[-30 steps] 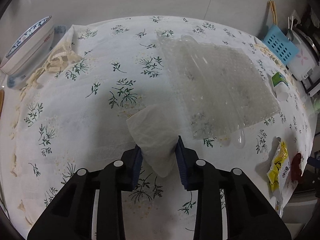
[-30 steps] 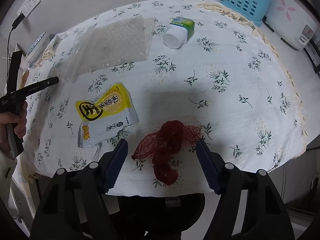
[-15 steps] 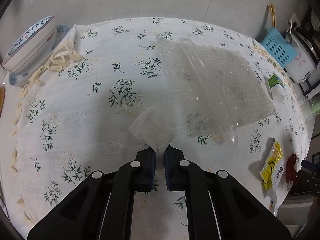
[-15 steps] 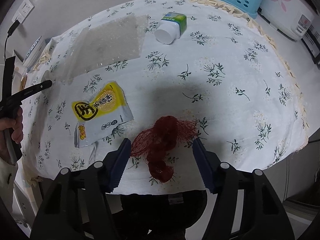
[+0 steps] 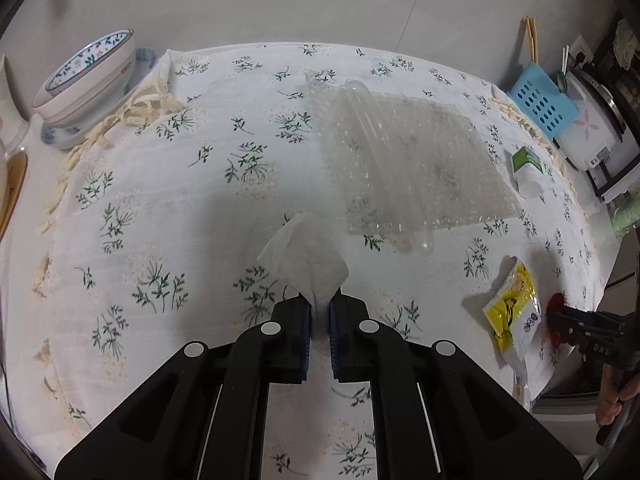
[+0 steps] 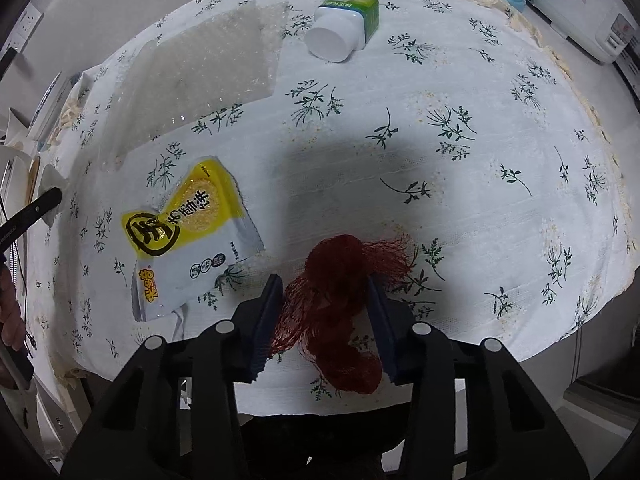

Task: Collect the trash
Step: 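Grasp the white tissue with the left tool while the right tool grasps the red mesh net, then carry the white tissue and red mesh net over the black trash bin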

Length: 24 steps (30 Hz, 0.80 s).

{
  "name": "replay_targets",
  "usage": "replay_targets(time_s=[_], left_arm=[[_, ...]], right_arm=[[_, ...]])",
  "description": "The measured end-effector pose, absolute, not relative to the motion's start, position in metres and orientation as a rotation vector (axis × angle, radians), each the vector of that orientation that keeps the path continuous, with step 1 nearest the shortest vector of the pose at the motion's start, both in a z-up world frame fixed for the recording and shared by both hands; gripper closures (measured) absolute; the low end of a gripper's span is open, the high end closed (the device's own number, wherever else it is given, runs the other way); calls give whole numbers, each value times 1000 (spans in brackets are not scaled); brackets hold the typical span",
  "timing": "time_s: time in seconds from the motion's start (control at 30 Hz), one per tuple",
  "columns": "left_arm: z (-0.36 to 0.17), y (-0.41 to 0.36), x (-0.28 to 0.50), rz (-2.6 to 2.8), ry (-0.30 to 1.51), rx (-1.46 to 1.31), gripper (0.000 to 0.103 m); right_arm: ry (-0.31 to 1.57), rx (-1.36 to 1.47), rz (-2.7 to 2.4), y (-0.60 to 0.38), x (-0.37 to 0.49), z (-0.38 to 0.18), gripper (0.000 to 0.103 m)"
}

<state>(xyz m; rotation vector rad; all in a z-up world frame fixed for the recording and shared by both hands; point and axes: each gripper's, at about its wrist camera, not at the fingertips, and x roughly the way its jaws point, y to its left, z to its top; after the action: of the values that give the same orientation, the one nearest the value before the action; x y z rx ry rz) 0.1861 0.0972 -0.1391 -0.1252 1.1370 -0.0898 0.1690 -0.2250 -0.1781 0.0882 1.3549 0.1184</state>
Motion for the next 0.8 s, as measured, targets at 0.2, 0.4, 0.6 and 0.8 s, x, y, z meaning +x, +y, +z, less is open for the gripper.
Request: replay_targets(time_s=[0.2,0.4,0.6,0.8], left_arm=[[-138,98,172,-102,1143,-141,96],[-137,91,161,-130,1136,-156,96],[-129,79,147,-143,1122,-150,96],[-118,56,127,-147,1114,-145,96]], right_arm=[[1356,73,95,-222,169,-181,86],[1334,76,84,-222,167,-173,88],[1279,52,106,-217,158,-150,88],[1210,29,162,-214,148,-122,88]])
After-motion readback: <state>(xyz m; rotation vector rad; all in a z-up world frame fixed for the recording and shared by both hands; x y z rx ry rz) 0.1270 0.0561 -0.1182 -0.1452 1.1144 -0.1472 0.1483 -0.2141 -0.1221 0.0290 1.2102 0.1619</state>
